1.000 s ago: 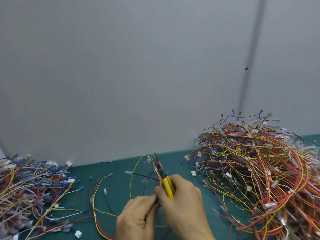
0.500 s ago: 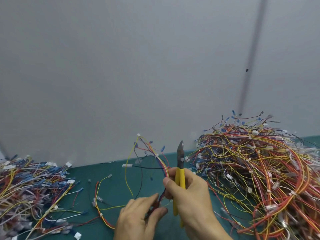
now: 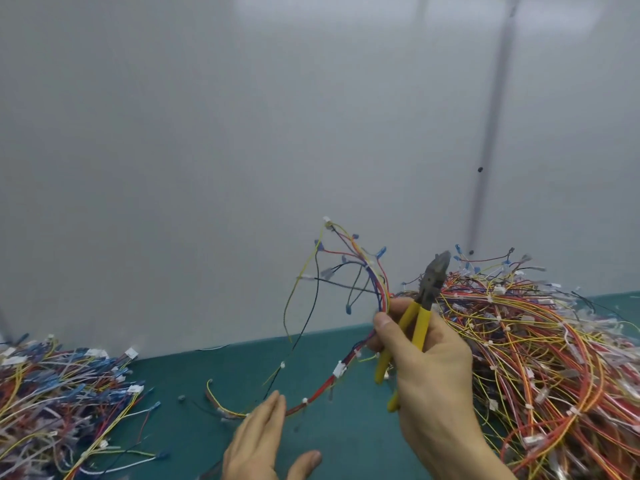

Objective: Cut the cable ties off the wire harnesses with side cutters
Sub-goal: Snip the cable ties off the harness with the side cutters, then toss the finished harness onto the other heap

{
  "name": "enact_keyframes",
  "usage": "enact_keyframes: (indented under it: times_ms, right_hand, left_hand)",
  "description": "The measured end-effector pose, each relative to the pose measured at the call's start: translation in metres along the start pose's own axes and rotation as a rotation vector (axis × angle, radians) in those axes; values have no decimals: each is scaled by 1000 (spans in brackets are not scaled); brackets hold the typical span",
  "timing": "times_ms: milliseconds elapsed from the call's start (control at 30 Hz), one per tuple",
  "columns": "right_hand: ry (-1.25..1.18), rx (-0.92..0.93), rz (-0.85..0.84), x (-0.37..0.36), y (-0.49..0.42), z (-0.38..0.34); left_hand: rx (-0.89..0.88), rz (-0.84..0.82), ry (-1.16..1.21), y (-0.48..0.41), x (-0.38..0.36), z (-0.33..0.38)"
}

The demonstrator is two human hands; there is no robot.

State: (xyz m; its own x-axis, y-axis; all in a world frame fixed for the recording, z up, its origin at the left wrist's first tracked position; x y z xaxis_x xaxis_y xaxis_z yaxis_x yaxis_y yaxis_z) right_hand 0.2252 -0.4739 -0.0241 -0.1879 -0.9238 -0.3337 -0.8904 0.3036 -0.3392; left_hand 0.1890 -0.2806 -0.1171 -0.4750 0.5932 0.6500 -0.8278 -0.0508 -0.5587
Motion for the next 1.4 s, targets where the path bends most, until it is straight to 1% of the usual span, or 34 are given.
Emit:
enact_keyframes:
  times_ms: [33, 100, 133, 167, 200, 233, 267, 300, 333, 367, 400, 433, 467, 533, 600, 633, 667, 700, 767, 800, 833, 867, 900, 933, 967, 1000, 1067, 1100, 1133, 1167, 1233, 1267, 1333, 1400]
  right_hand:
    - [11, 27, 10, 0, -4, -11]
    - [53, 91, 28, -2, -13, -36]
    - [77, 132, 35, -3, -17, -50]
    - [101, 182, 42, -3, -21, -65]
    - [126, 240, 50, -3, -24, -81]
    - [150, 300, 59, -3, -26, -99]
    - [171, 361, 71, -3, -28, -116]
    - [190, 418, 87, -1, -30, -133]
    - [213, 473, 110, 1, -31, -150]
    - [246, 532, 138, 5, -33, -168]
    - [298, 591, 169, 9, -36, -186]
    - [368, 643, 194, 11, -40, -204]
    - [448, 677, 214, 14, -45, -220]
    - [617, 688, 244, 19, -59, -243]
    - [773, 718, 244, 21, -74, -254]
    - [847, 748, 244, 21, -82, -257]
    - [935, 770, 259, 21, -91, -256]
    - [1034, 774, 285, 21, -103, -251]
    - [1255, 721, 306, 23, -131, -227]
    - [1368, 669, 292, 24, -144, -206]
    - [1460, 599, 254, 28, -155, -178]
    - [1528, 521, 195, 34, -163, -146]
    - [1586, 454, 130, 41, -169, -112]
    - [1649, 402, 76, 49, -171, -80]
    - [1718, 363, 36, 59, -172, -52]
    - [1788, 335, 5, 68, -172, -28]
    - [1916, 305, -30, 83, -172, 2]
    - [1966, 306, -36, 87, -171, 10]
    - [2000, 314, -49, 87, -169, 14]
    - [2026, 330, -75, 85, -168, 17]
    - [2052, 375, -102, 80, -165, 19]
    - [2053, 401, -108, 78, -164, 18]
    - [2004, 466, -124, 76, -161, 17]
    - [1883, 515, -122, 76, -158, 15]
  left_hand:
    - [34, 22, -6, -1, 5, -3]
    - [74, -33, -15, -4, 4, -3]
    - [103, -100, -11, -5, -2, -6]
    - [125, -84, -8, -11, 1, -9]
    - [157, -135, 37, -14, 1, -11]
    - [117, -152, 96, -14, 0, -7]
    - [69, -128, 83, -11, 3, -5]
    - [61, -136, 25, -6, 1, -4]
    - [55, -102, -65, 2, -2, -4]
    - [96, -74, -102, 5, -2, -3]
    - [118, -76, -127, 7, -5, -1]
    - [146, -153, -112, 6, -7, -3]
    - [198, -187, -92, 5, -9, -7]
    - [197, -82, -139, 6, -7, -21]
    - [267, -202, -199, 6, -10, -24]
    - [267, -247, -228, 7, -16, -27]
    - [278, -292, -252, 9, -22, -31]
    - [273, -297, -262, 9, -25, -33]
    - [253, -233, -246, 11, -19, -31]
    - [242, -214, -182, 15, -19, -30]
    - [215, -256, -197, 18, -21, -27]
    - [162, -369, -310, 16, -24, -25]
    - [195, -399, -295, 15, -25, -26]
    - [176, -363, -315, 13, -24, -20]
    - [245, -436, -281, 18, -26, -22]
    - [195, -432, -277, 19, -28, -20]
    - [238, -219, -173, 22, -17, -27]
    - [190, -269, -95, 28, -23, -30]
    - [99, -374, -267, 27, -27, -26]
    - [150, -452, -316, 26, -30, -29]
    - [147, -359, -354, 15, -26, -15]
    - [167, -372, -296, 18, -29, -21]
    - [243, -301, -197, 20, -24, -26]
    - [269, -338, -298, 20, -24, -27]
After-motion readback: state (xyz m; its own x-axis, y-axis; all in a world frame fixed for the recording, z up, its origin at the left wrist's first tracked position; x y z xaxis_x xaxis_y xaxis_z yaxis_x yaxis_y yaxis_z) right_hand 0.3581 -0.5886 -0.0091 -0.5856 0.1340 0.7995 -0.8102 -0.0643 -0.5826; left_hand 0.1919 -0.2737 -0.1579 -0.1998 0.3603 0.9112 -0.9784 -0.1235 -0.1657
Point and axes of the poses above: each hand's wrist, its own y-axis away from the middle knuckle, its own x-axis out of the back of the hand, z = x × y, the point moved 7 cm from there along -y, towards the middle knuckle, and after that the axes turned 6 degrees about y, right-handed, at the moved point
